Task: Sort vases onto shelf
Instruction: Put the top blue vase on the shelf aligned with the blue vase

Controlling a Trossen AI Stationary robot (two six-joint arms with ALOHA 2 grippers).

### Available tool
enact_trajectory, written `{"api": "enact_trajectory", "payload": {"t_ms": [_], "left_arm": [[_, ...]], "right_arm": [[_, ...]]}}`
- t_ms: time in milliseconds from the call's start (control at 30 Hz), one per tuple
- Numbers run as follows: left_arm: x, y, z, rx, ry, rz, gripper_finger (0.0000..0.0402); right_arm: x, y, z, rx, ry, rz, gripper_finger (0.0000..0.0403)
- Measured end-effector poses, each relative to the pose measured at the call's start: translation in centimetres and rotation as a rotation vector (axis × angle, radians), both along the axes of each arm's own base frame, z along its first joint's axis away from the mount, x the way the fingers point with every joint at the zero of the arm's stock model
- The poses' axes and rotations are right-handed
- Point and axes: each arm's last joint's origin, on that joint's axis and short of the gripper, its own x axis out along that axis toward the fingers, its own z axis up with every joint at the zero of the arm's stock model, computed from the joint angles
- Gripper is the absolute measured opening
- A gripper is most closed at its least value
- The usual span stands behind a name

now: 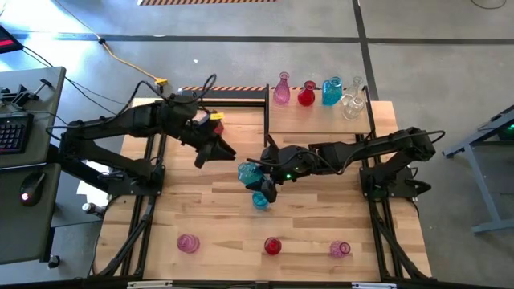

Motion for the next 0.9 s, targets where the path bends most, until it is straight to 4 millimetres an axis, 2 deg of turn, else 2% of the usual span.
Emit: {"api": "enact_trajectory", "payload": {"t_ms": [167, 333, 667, 900], "left_arm": [[-0.8, 0.8, 0.5, 0.004, -0.021, 0.036, 0.0113], [-1.4, 1.4, 0.8, 0.036, -0.043, 0.055, 0.0113], [-1.6, 2.7, 0.8, 0.038, -0.046, 0.113, 0.0113], [-1.8, 3.6, 0.8, 0.031, -0.043, 0.160, 0.0113]], "right_arm": [[-0.6, -0.1, 0.8, -0.013, -0.026, 0.007, 0.0264], [-2.2, -0.5, 2.9, -0.082, -0.086, 0.001, 0.0264], [-7.8, -2.8, 7.1, -0.206, -0.133, -0.059, 0.0272], [-12.0, -4.2, 9.2, -0.296, -0.143, -0.099, 0.0271]]}}
